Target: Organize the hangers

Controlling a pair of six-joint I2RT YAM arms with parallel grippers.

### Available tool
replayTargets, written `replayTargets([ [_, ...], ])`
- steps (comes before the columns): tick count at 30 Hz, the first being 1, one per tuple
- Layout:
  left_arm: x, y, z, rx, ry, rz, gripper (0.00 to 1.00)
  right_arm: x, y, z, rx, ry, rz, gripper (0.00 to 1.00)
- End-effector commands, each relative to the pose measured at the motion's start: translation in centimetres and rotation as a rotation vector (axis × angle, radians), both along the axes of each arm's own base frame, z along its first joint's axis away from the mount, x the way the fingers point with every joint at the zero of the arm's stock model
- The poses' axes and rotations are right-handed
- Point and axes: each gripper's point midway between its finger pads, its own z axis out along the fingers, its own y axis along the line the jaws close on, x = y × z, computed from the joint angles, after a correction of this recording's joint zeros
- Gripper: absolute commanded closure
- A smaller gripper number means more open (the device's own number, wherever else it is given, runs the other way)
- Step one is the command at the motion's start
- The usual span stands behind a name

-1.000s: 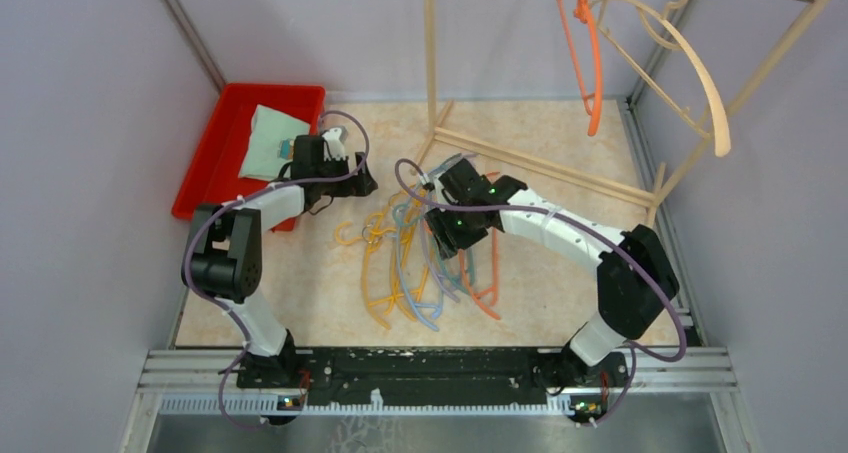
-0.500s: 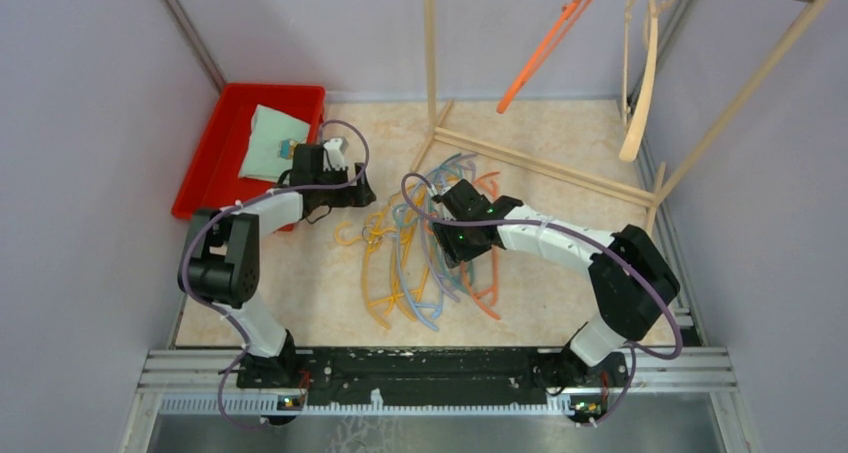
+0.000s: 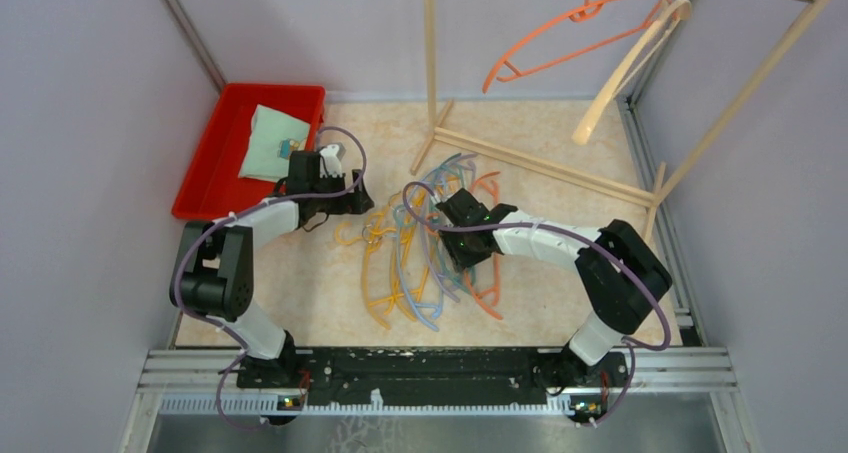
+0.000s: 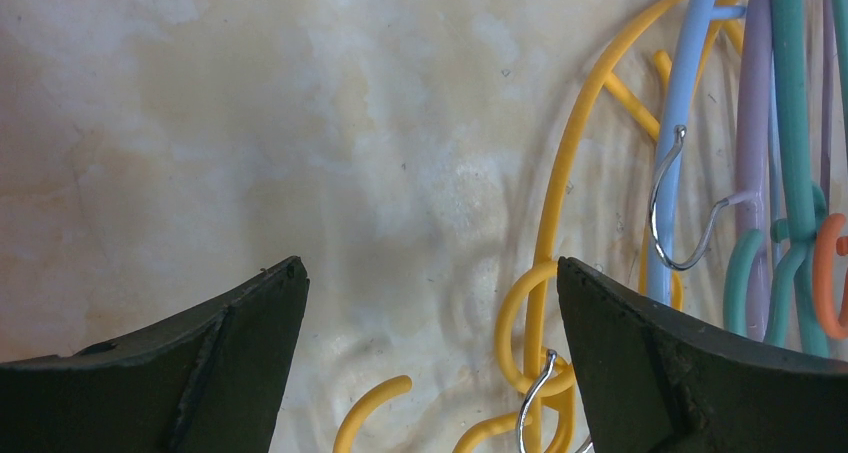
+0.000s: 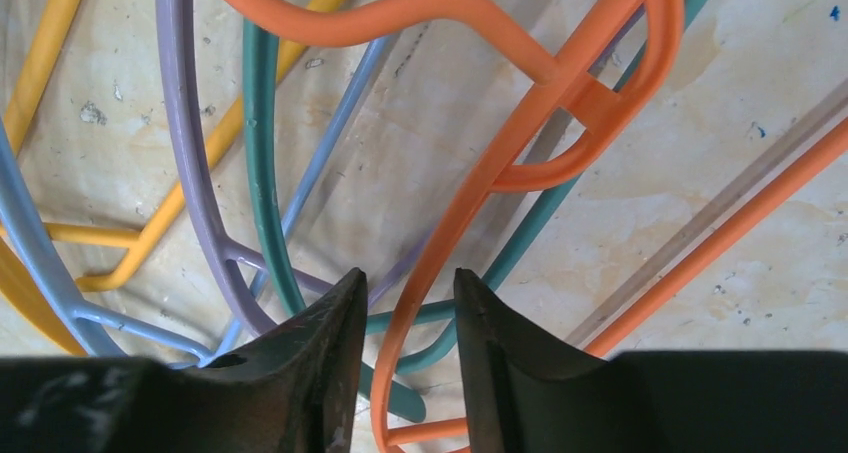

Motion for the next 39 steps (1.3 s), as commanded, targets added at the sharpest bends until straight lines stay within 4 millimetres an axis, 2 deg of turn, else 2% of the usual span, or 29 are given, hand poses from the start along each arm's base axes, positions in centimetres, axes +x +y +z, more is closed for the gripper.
replayTargets([
  [1, -0.4, 0.0, 0.8, -0.004, -0.023, -0.006, 0.01, 1.1, 0.2, 0.7, 0.015, -0.046, -0.038, 0.69],
  [4, -0.4, 0.1, 1.0, 0.0, -0.03, -0.004, 0.01, 1.2, 0.4, 2.5, 0.036, -0.064, -0.042, 0.79],
  [8, -0.1, 0.0, 1.4, 0.0, -0.043, -0.006, 0.01, 1.7, 0.7, 7.3, 0.09, -0.121, -0.054, 1.0],
  [13, 0.4, -0.1, 1.8, -0.006, -0.055, -0.008, 0.01, 2.3, 1.1, 12.6, 0.154, -0.189, -0.063, 1.0],
  [15, 0.5, -0.1, 1.9, -0.007, -0.06, -0.008, 0.01, 2.6, 1.9, 14.8, 0.195, -0.208, -0.044, 1.0],
  [19, 0.9, -0.2, 2.1, -0.008, -0.065, -0.006, 0.01, 4.1, 4.7, 19.7, 0.303, -0.263, 0.005, 1.0],
  [23, 1.2, -0.3, 2.7, -0.014, -0.08, -0.002, 0.01, 6.3, 8.5, 25.2, 0.43, -0.32, 0.063, 1.0],
  [24, 1.3, -0.2, 2.8, -0.014, -0.084, -0.001, 0.01, 6.7, 9.3, 25.4, 0.449, -0.307, 0.07, 1.0],
  [26, 1.4, -0.2, 3.0, -0.007, -0.091, -0.004, 0.01, 7.7, 10.9, 28.6, 0.533, -0.332, 0.07, 1.0],
  [28, 1.5, -0.1, 3.2, -0.001, -0.097, -0.005, 0.01, 9.0, 12.4, 30.4, 0.6, -0.334, 0.063, 1.0],
  [32, 1.6, -0.1, 3.4, -0.001, -0.103, -0.006, 0.01, 11.5, 13.4, 34.0, 0.696, -0.386, 0.009, 1.0],
  [35, 1.6, 0.0, 3.5, 0.004, -0.108, -0.007, 0.01, 13.4, 12.6, 35.8, 0.729, -0.446, -0.085, 1.0],
  [39, 1.3, 0.5, 3.4, 0.033, -0.106, 0.0, 0.01, 14.1, 10.9, 38.5, 0.776, -0.511, -0.158, 1.0],
])
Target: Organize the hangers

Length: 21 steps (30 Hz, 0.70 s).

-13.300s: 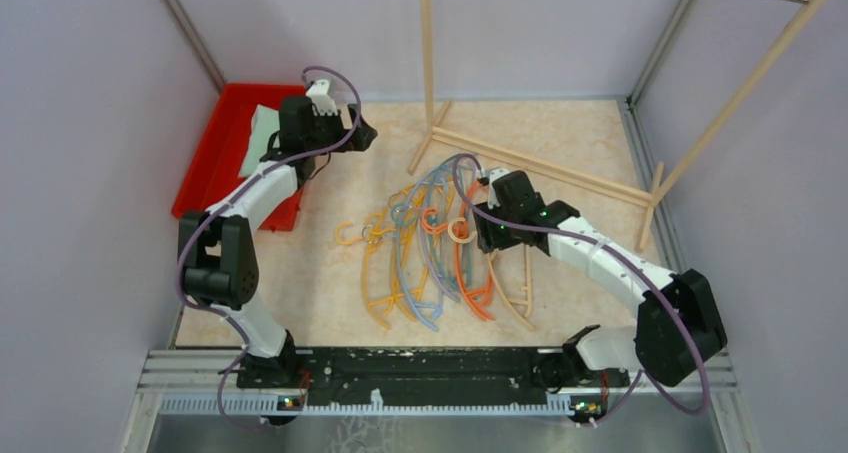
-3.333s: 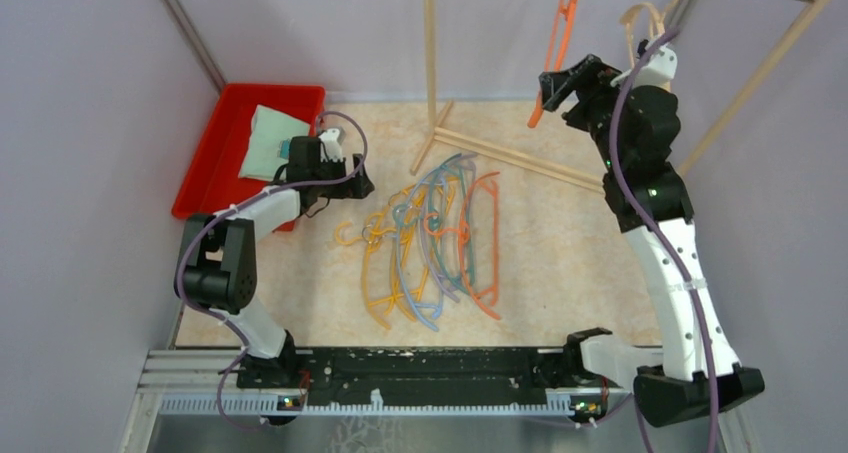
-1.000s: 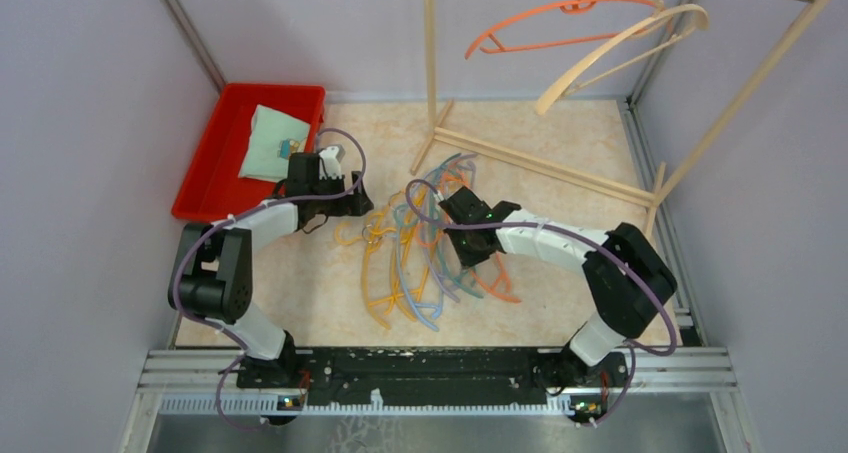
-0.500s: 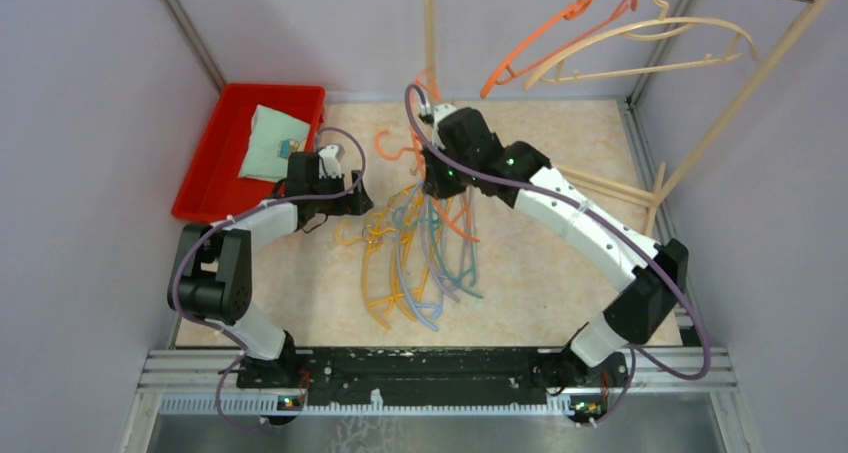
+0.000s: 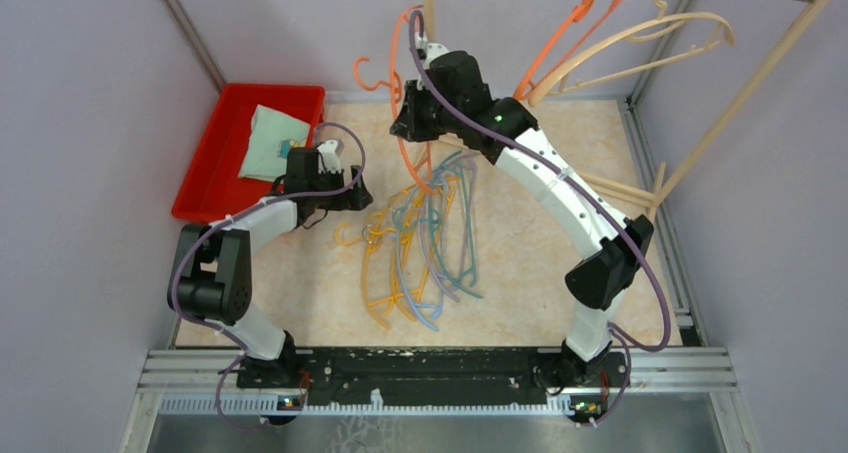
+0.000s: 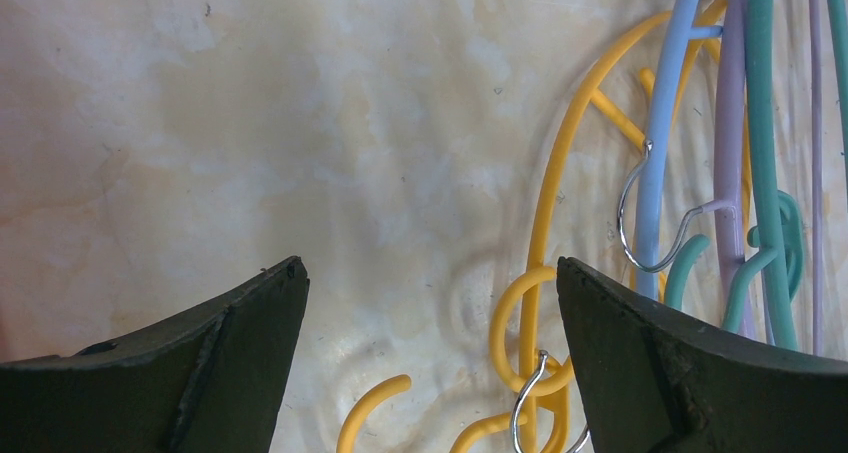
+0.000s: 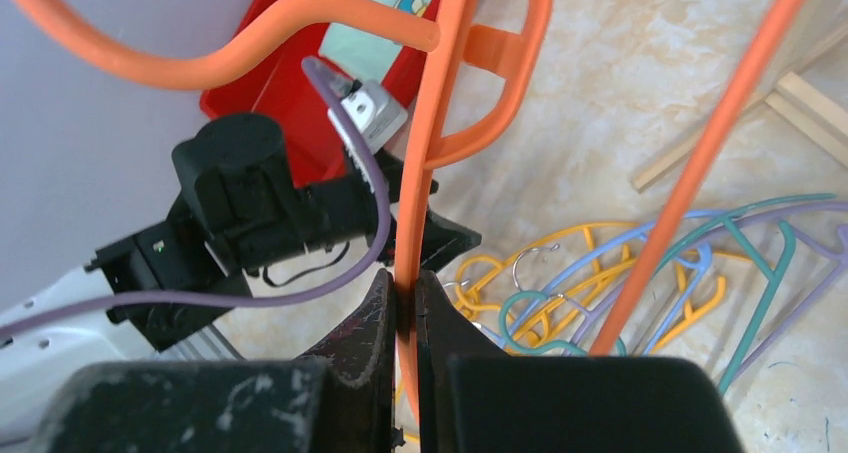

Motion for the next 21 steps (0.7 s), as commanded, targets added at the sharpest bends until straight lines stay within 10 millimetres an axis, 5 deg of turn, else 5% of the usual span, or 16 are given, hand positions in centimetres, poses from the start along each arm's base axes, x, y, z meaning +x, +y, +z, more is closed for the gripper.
replayTargets([
  [1, 0.5, 0.5, 1.9, 0.031, -0.061, 0.002, 0.01, 1.2, -1.9, 7.8, 0.167, -0.135, -0.108, 1.0],
  [11, 0.1, 0.7, 0.8, 0.036, -0.04, 0.009, 0.01, -1.3, -5.7, 11.1, 0.193, -0.224, -0.164, 1.0],
  [17, 0.8, 0.3, 0.9, 0.024, -0.036, 0.001, 0.01, -5.4, -4.1, 9.8, 0.155, -0.138, 0.077, 1.0],
  [21, 0.8, 0.1, 0.9, 0.005, -0.032, 0.003, 0.01, -6.9, -6.5, 9.3, 0.14, -0.136, 0.022, 1.0],
])
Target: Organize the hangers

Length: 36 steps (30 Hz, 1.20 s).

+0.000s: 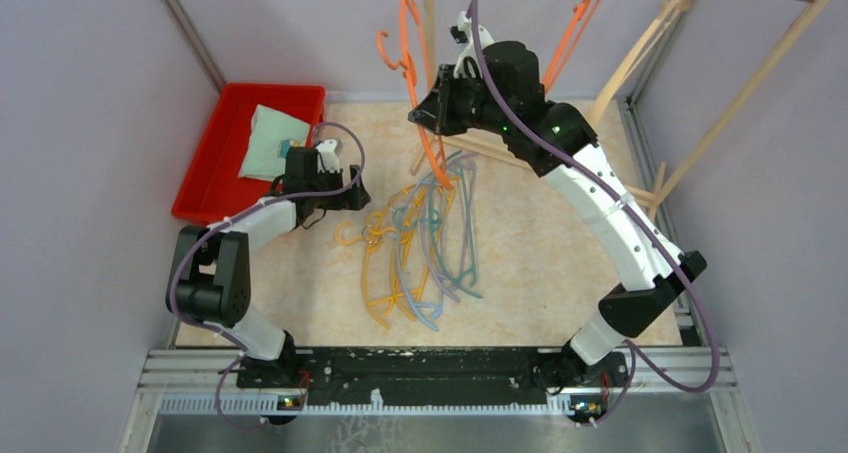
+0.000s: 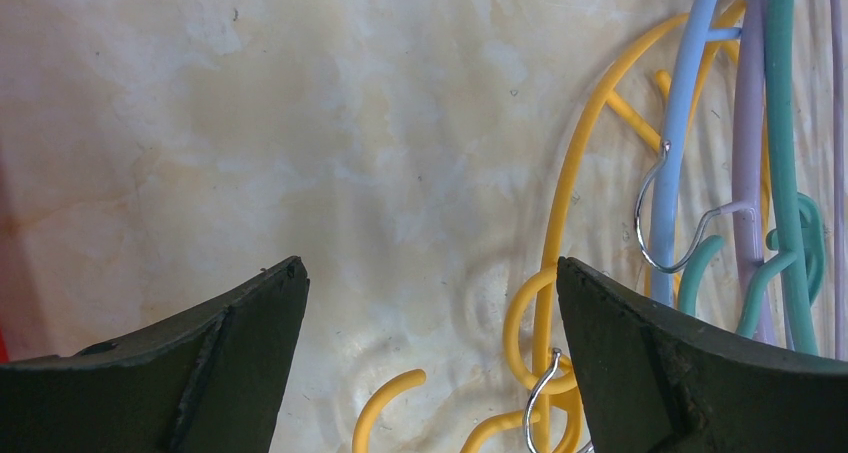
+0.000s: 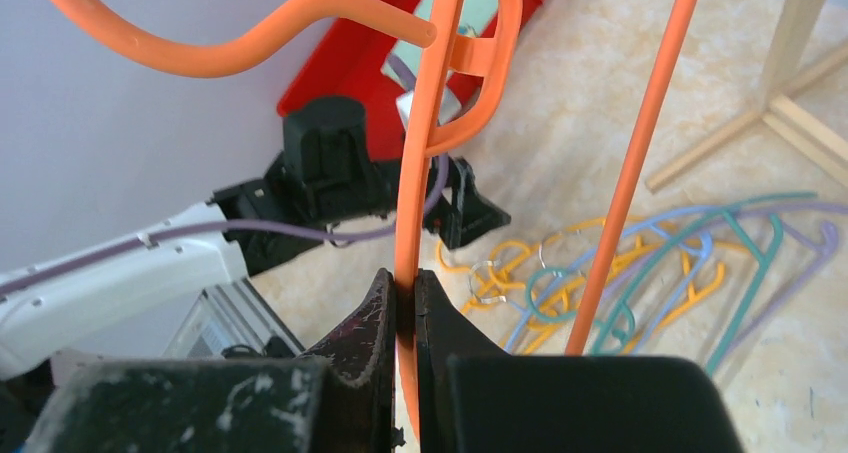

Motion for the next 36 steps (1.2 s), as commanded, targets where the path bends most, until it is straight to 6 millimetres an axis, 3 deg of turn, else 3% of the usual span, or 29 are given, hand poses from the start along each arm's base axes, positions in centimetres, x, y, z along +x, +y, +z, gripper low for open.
replayTargets([
  [1, 0.7, -0.5, 0.5, -0.027, -0.014, -0.009, 0.01, -2.5, -3.0, 1.8, 0.015, -0.046, -0.022, 1.0],
  [6, 0.4, -0.8, -0.2, -0.04, 0.014, -0.014, 0.01, -2.9, -5.3, 1.8, 0.027, -0.052, -0.116, 1.0],
  [9, 0.7, -0.9, -0.1, -0.044, 0.011, -0.016, 0.01, -2.1, -6.9, 2.1, 0.038, -0.082, -0.199, 1.0],
  [13, 1.3, -1.2, 0.3, -0.052, 0.002, -0.018, 0.01, 2.0, -9.5, 3.6, 0.111, -0.156, -0.327, 1.0],
  [19, 1.8, -1.2, 1.1, -0.047, -0.013, -0.023, 0.01, 9.3, -12.1, 6.4, 0.289, -0.232, -0.385, 1.0],
  [24, 1.8, -0.8, 1.4, -0.025, -0.021, -0.021, 0.01, 13.0, -13.0, 7.8, 0.349, -0.278, -0.388, 1.0],
  [30, 1.4, -0.3, 0.8, 0.003, -0.014, -0.012, 0.01, 14.2, -13.1, 9.0, 0.359, -0.316, -0.374, 1.0],
  [36, 1.6, -0.2, 0.4, 0.012, -0.01, -0.012, 0.01, 13.2, -12.9, 10.4, 0.374, -0.356, -0.339, 1.0],
])
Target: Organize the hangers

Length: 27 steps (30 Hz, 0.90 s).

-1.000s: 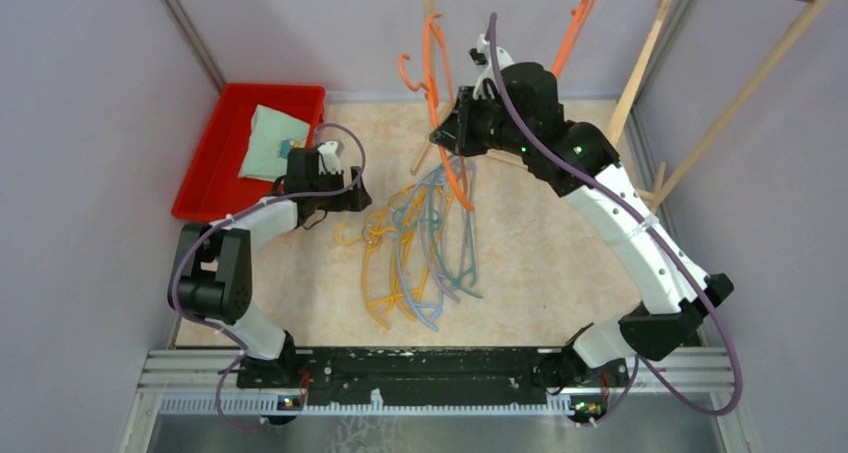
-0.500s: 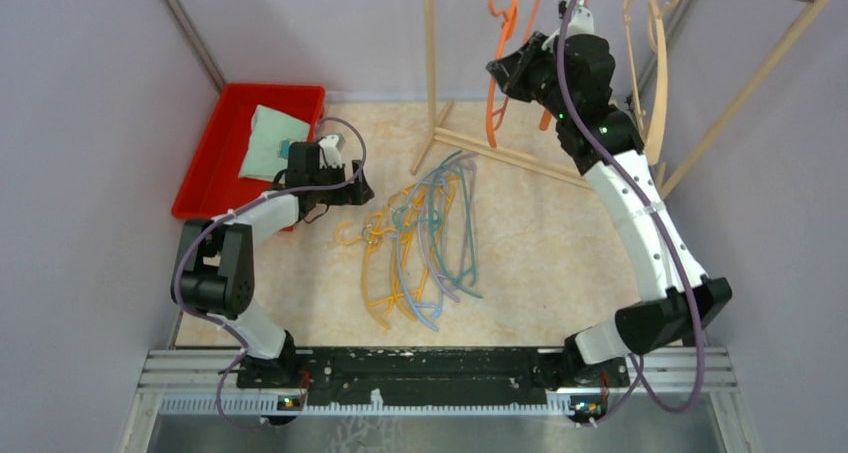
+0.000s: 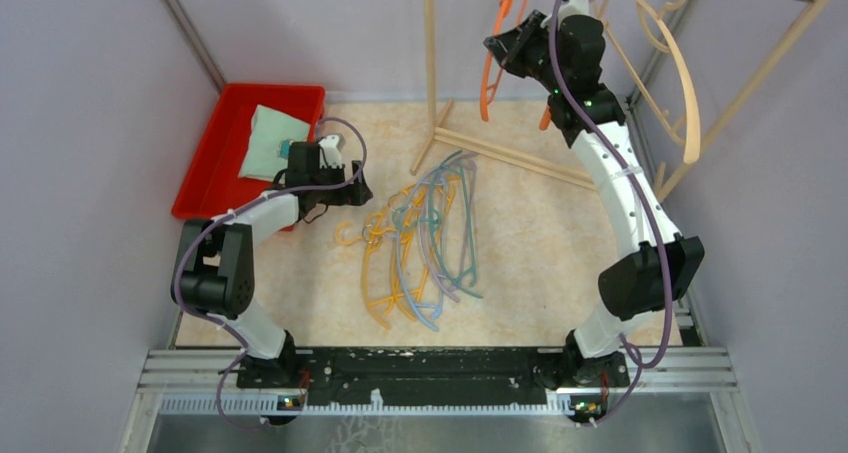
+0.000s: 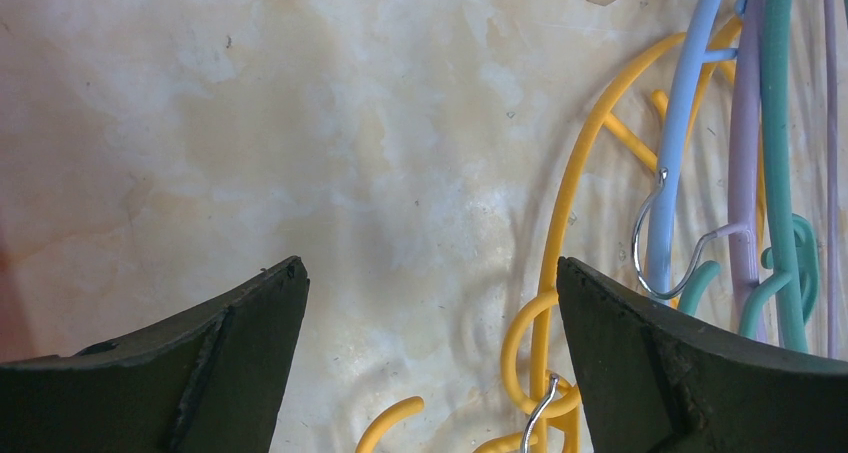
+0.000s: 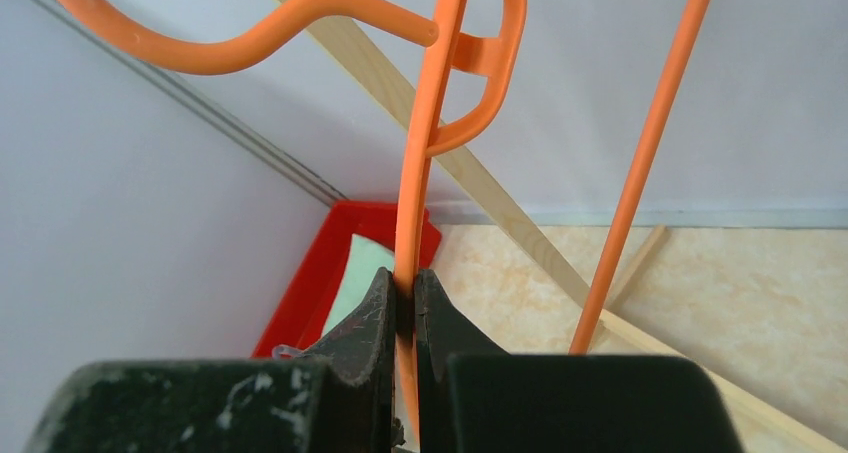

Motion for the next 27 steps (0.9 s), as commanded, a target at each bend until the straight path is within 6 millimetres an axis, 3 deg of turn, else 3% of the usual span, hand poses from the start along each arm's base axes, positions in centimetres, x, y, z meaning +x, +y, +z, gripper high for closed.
replayTargets([
  [1, 0.6, 0.1, 0.5, 0.013, -0.02, -0.007, 0.01, -2.4, -0.3, 7.9, 0.055, -0.224, 0.032, 1.0],
  [17, 0.5, -0.2, 0.6, -0.005, -0.013, -0.012, 0.01, 0.4, -5.5, 7.1, 0.076, -0.204, -0.192, 1.0],
  [27, 0.1, -0.1, 0.6, 0.002, -0.015, -0.014, 0.01, -1.5, -10.8, 3.3, 0.095, -0.104, -0.335, 1.0],
])
